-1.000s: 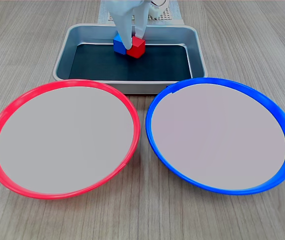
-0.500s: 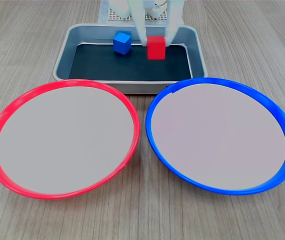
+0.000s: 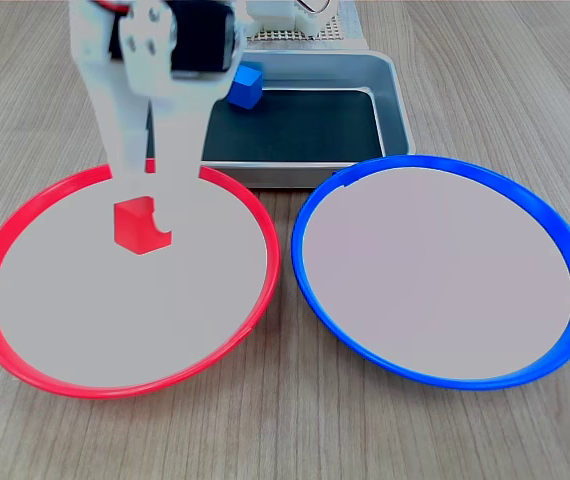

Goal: Move two blocks from tray to matching dishes

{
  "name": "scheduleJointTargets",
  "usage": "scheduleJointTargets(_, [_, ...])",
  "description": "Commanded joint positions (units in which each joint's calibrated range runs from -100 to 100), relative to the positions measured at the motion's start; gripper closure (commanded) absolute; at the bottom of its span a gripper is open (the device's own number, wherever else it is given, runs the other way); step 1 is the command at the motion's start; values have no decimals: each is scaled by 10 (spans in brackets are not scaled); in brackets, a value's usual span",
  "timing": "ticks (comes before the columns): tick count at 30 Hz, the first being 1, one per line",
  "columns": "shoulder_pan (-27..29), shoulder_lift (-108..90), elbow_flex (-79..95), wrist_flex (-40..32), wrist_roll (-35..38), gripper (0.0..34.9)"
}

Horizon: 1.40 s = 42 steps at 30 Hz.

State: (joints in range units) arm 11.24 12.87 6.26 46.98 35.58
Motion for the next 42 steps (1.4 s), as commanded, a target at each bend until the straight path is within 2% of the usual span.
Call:
scheduleJointTargets(1, [21,11,5,-34,28,167])
scheduleJointTargets(3, [25,12,12,-38,34,106])
scheduleJointTargets(4, [26,11,14,-40,34,101])
scheduleJointTargets(6, [27,-5,15,-39,29,148])
scheduleJointTargets(9, [24,-69,22,-6,15,346])
scheduleJointTargets(12, [21,-150,34,99,19,346])
scheduleJointTargets(14, [21,-233,95,178,40,346])
scheduleJointTargets(15, [25,-261,131,195,50,346])
scheduleJointTargets(16, [33,-304,192,212,67,346])
scheduleJointTargets(18, [50,-352,275,215,88,319])
scheduleJointTargets(20, [73,-402,366,207,110,261])
scheduleJointTargets(24, [86,-456,451,212,124,115])
scheduleJointTargets(26, [78,-469,470,228,118,86])
scheduleJointTargets(34, [32,-487,514,275,89,119])
scheduleJointTargets(42, [27,-498,571,190,107,151])
